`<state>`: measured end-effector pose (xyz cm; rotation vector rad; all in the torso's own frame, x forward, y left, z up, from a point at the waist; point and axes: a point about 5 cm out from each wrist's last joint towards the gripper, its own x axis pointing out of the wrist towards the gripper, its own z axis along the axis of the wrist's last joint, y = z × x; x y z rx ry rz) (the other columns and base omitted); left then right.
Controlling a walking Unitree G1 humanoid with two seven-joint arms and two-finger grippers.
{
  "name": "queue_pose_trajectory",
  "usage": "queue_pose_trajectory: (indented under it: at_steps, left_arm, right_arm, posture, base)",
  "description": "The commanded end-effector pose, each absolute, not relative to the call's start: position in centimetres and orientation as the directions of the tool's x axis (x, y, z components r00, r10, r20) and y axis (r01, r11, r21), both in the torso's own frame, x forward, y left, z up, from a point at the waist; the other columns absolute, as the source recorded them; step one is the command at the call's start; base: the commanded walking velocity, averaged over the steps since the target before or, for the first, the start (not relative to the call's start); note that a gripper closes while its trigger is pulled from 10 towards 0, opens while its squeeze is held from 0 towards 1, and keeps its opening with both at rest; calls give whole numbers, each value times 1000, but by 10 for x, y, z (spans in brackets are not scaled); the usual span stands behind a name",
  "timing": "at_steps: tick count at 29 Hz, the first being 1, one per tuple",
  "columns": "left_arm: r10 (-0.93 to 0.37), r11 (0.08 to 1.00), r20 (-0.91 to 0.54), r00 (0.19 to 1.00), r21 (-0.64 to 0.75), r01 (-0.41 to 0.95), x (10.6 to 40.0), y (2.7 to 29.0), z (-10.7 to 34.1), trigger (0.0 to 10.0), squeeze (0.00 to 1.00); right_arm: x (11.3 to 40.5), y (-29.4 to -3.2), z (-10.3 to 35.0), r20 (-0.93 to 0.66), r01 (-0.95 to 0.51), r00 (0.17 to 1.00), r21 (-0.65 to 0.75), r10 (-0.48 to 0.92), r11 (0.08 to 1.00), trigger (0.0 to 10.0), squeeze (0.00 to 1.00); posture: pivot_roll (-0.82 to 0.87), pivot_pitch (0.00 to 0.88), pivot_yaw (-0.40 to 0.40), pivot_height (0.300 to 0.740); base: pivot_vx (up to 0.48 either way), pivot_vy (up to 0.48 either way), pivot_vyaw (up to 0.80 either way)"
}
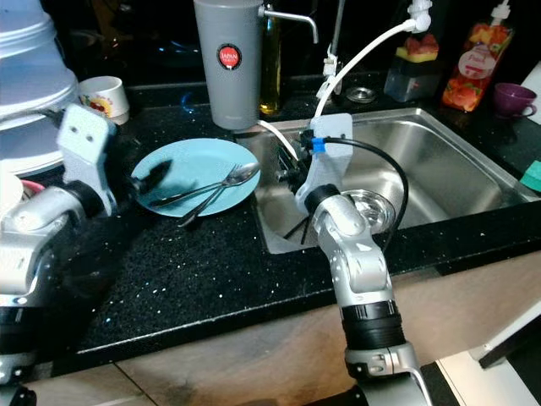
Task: Kitchen organization
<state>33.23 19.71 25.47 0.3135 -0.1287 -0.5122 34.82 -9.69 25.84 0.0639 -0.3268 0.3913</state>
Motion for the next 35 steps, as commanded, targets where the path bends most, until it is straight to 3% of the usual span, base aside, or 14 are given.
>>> queue_pose_trajectory:
  at_steps: [1,9,18,25,35]
  left_arm:
    - [-538,793,-2,843,338,507,333,196,255,10000,0]
    - [-620,733,-75,781,301,610,341,195,254,10000,0]
    - [-657,724,-73,750,216,655,356,186,260,10000,0]
    - [-735,652,-124,666,138,745,363,176,253,10000,0]
    - [-757,594,-209,619,177,785,366,168,244,10000,0]
  right_arm:
    - [350,-99,249,271,-379,891,5,363,926,10000,0]
    - [350,-101,243,234,-366,905,7,354,931,10000,0]
    - [351,-103,244,230,-358,910,9,346,934,10000,0]
    - [349,-108,245,229,-342,916,10,330,940,10000,0]
    - [350,-107,246,231,-339,916,10,327,941,10000,0]
  posture:
    - [-13,95,-27,740]
    - [-8,119,-24,740]
    - [-13,125,-14,740]
    - [-16,129,-4,740]
    - [-16,128,-3,740]
  base:
    - [0,0,0]
    - [0,0,0]
    - [0,0,0]
    - [0,0,0]
    - [0,0,0]
